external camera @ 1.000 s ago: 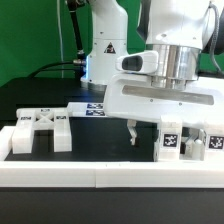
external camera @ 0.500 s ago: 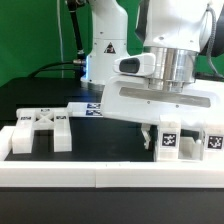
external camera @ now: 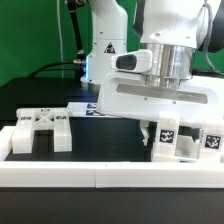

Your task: Assemble chair

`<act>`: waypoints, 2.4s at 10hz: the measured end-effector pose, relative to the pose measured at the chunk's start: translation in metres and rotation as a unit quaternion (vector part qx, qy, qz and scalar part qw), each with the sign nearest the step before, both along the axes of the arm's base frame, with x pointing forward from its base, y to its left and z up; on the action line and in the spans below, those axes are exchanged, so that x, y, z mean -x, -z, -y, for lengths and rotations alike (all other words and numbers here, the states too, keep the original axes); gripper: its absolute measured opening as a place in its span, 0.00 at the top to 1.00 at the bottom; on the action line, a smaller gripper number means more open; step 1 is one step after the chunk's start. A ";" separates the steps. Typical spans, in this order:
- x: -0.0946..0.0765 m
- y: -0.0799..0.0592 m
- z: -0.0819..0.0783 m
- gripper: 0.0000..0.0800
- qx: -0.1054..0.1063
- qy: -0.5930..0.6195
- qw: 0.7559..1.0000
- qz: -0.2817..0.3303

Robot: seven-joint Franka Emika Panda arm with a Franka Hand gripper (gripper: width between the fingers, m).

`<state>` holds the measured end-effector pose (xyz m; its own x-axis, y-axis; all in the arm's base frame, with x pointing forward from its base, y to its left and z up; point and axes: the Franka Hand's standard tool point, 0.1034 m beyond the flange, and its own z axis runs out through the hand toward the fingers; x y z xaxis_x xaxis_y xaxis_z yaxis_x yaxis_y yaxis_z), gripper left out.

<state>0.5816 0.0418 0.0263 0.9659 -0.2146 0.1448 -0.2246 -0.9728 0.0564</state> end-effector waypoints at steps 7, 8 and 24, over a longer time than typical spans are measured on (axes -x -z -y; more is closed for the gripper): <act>0.002 -0.043 0.021 0.95 -0.025 0.010 0.999 -0.034; 0.002 -0.041 0.021 0.95 -0.025 0.009 0.999 -0.033; 0.053 -0.044 0.049 0.95 -0.130 0.022 0.864 -0.485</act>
Offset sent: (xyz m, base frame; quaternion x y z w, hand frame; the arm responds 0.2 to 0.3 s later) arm -0.0099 -0.0122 0.0408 0.0116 -0.0323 -0.0229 0.9991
